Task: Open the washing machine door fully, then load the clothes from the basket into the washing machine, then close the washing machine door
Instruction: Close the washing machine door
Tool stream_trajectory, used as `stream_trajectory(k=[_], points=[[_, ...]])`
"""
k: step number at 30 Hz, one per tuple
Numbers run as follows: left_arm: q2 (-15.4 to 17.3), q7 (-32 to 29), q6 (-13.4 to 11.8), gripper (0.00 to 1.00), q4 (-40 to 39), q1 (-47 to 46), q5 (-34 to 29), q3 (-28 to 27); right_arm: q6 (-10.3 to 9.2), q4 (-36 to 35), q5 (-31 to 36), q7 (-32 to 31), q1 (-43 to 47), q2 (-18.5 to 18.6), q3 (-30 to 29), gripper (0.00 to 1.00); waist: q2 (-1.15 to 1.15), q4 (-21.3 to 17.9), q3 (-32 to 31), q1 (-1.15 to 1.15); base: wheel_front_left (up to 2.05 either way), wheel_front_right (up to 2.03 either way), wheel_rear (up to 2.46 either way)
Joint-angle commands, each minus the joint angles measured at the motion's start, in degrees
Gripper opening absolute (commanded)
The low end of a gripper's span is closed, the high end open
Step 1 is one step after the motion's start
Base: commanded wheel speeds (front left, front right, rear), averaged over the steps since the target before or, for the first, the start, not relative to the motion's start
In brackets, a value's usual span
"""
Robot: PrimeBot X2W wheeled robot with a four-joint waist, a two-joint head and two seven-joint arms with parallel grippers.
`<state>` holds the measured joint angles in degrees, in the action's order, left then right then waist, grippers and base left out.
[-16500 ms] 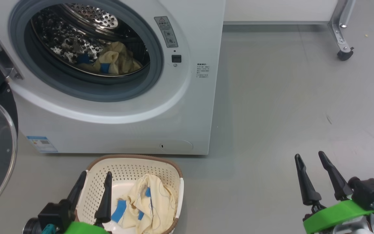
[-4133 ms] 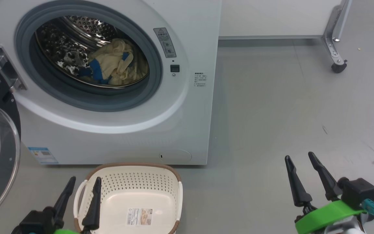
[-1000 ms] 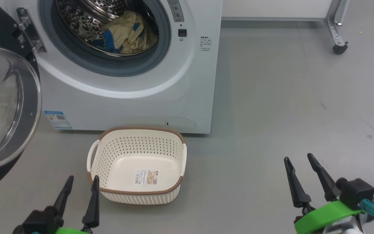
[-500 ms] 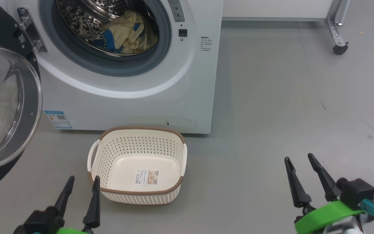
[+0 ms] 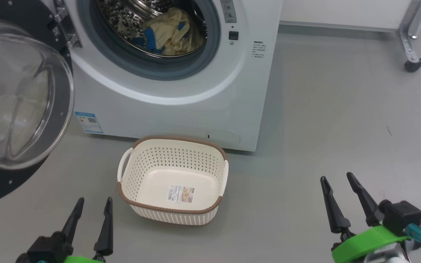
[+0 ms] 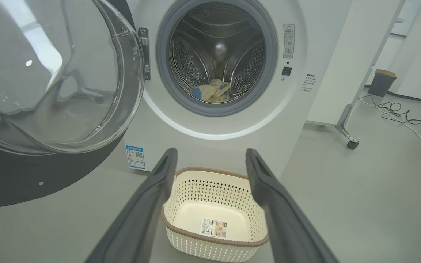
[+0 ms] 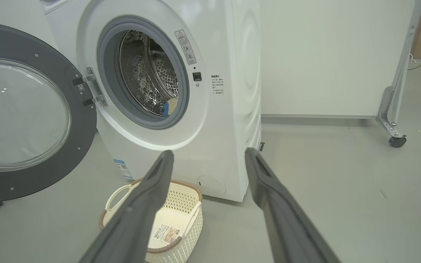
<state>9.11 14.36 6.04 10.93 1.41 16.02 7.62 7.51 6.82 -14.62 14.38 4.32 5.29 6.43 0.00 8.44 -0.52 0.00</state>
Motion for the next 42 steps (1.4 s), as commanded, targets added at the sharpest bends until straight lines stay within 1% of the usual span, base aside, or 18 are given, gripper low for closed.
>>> stream_trajectory(k=[1, 15, 24, 31, 42], points=[[0.18, 0.63, -0.04, 1.0, -1.57, -3.3, -0.9, -2.56, -0.02, -2.0, 0.19, 0.62, -2.33, 0.86, 1.28, 1.0, 0.0, 1.81, 0.3, 0.0, 0.0, 0.0, 0.0], [0.3, 0.63, -0.42, 1.0, -1.77, -3.23, -1.14, -3.36, -0.02, -1.52, 0.05, 0.62, -3.35, 0.55, 3.82, 1.0, 0.0, 14.29, 1.12, 0.0, 0.0, 0.0, 0.0], [1.12, 0.62, -1.19, 1.0, -2.12, -2.51, -0.77, -4.3, -0.02, -0.72, -0.34, 0.62, -4.36, 0.11, 5.2, 1.0, 0.0, 20.18, 1.02, 0.0, 0.0, 0.0, 0.0], [1.48, 0.62, -2.21, 1.0, -3.57, -1.53, -0.38, -5.09, -0.02, 0.34, -0.73, 0.62, -5.84, -0.16, 6.88, 1.0, 0.0, 20.95, 1.32, 0.0, 0.0, 0.0, 0.0], [1.34, 0.63, -3.22, 1.0, -5.28, -0.34, -0.07, -5.62, -0.02, 1.68, -1.52, 0.62, -7.89, 0.52, 8.39, 1.0, 0.0, 21.37, 1.87, 0.0, 0.0, 0.0, 0.0]])
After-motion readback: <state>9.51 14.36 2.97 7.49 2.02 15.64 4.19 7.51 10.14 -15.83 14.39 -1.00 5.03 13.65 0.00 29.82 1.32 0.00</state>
